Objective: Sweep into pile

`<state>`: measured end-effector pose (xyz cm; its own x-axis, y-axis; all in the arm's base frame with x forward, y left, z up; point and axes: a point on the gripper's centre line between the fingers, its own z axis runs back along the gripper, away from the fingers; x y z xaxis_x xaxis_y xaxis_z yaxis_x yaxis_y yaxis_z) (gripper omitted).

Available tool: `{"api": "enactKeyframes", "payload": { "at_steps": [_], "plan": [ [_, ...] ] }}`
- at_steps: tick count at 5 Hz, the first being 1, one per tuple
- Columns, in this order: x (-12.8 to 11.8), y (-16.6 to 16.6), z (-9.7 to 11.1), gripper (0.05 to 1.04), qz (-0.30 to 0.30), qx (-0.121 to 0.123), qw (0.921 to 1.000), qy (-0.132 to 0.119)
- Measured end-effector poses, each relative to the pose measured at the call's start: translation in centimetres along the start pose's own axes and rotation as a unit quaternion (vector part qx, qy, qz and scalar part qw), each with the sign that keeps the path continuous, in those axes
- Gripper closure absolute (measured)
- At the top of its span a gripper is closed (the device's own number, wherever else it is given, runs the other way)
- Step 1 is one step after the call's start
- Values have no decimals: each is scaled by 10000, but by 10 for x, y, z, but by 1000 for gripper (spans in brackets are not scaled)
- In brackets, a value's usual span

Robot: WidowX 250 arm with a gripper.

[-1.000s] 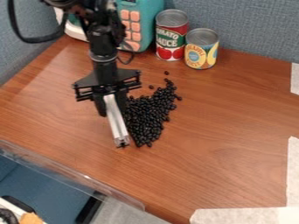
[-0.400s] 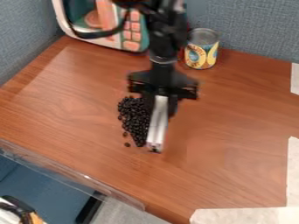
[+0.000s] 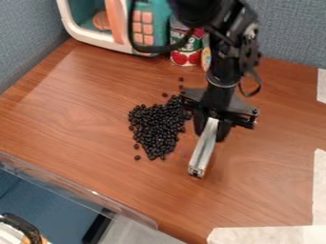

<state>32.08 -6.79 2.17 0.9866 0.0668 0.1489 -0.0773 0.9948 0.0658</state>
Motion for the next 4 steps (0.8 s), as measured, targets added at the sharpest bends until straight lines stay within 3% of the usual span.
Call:
{"api": "enactKeyframes", "payload": {
  "at_steps": [1,3,4],
  "plan": [
    [9,-9,-24,705,-103,-55,9998,149],
    [25,-3,-31,705,-135,-13,9998,149],
    [24,-3,-33,632,-222,-134,9994,216]
  ]
}}
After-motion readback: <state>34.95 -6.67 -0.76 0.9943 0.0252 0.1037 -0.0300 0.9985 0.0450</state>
